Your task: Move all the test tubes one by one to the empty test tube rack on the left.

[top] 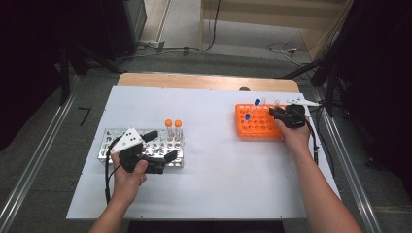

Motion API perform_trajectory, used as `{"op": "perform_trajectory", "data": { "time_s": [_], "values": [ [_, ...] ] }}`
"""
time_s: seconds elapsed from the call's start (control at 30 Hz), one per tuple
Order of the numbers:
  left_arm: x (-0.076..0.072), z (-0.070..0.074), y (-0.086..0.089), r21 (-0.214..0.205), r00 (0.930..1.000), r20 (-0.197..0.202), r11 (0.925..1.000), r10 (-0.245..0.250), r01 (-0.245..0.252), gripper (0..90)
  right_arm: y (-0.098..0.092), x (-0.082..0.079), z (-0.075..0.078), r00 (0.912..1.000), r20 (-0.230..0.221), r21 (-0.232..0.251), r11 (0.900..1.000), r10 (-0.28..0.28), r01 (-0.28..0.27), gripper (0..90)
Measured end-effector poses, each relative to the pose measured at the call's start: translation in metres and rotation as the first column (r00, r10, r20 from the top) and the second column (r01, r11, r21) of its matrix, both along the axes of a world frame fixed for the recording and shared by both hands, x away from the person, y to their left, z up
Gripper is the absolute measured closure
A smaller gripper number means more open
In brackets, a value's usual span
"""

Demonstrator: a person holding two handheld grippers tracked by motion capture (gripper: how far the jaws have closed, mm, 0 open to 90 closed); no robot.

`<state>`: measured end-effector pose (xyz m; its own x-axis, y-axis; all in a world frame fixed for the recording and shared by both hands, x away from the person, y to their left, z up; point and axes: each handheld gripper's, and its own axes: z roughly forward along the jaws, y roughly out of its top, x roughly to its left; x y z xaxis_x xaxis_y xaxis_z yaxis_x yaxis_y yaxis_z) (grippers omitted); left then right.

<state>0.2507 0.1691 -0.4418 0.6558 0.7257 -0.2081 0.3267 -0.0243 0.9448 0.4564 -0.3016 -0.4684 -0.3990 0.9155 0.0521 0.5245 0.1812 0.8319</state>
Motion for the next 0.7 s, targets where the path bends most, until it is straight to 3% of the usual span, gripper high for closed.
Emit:
{"op": "perform_trajectory", "data": {
  "time_s": [0.13,0.47,0.6,0.7],
  "values": [
    [0.0,0.0,0.0,0.003,1.0,0.002,1.0,-0.002,0.002,0.0,0.002,-0.001,0.0,0.9996,0.022,-0.024,0.9995,-0.018,0.018,73.9],
    [-0.002,0.002,0.0,0.005,0.9999,0.011,1.0,-0.002,0.002,0.0,-0.008,-0.009,0.016,0.9981,0.058,0.059,0.9981,-0.021,0.017,74.1],
    [-0.002,0.003,-0.002,0.013,0.9999,0.012,0.9999,-0.006,0.006,0.0,-0.013,-0.018,0.025,0.998,0.063,0.114,0.9935,-0.002,-0.005,74.1],
    [-0.002,0.003,-0.003,0.019,0.9998,0.016,0.9998,-0.007,0.007,0.0,-0.014,-0.026,0.029,0.9973,0.071,0.122,0.9921,0.02,-0.029,74.1]
  ]
}}
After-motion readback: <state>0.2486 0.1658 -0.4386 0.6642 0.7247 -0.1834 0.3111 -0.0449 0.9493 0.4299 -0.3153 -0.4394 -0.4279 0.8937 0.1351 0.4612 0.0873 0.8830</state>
